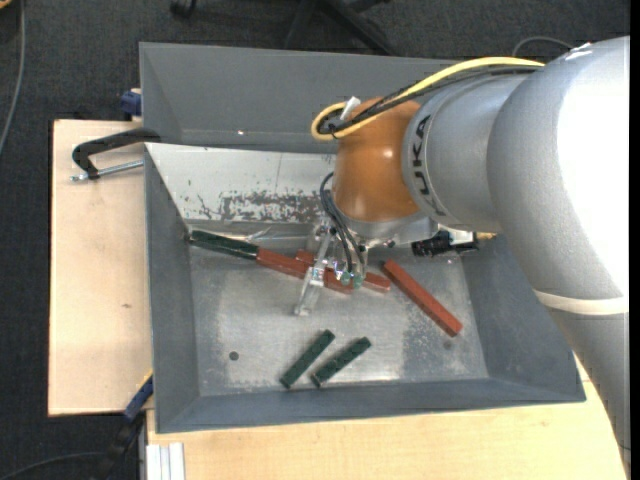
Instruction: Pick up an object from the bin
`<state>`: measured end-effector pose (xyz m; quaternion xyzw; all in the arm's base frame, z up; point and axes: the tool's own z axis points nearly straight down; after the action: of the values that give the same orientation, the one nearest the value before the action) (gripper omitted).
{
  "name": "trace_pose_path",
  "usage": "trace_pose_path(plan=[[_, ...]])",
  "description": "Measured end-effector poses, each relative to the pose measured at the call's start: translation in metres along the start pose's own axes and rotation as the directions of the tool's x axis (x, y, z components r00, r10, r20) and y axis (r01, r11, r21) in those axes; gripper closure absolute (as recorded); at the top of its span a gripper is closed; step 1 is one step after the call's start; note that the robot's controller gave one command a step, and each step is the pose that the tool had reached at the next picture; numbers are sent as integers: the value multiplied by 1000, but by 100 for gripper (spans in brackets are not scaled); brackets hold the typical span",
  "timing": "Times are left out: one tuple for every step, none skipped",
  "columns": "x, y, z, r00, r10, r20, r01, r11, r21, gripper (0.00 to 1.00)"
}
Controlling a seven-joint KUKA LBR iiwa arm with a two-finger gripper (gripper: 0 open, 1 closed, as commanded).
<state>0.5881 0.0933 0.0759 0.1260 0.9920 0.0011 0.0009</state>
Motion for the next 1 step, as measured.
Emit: trace_pose_path(plan=[[-12, 2, 16, 999, -21, 36, 21, 1000, -10, 100]])
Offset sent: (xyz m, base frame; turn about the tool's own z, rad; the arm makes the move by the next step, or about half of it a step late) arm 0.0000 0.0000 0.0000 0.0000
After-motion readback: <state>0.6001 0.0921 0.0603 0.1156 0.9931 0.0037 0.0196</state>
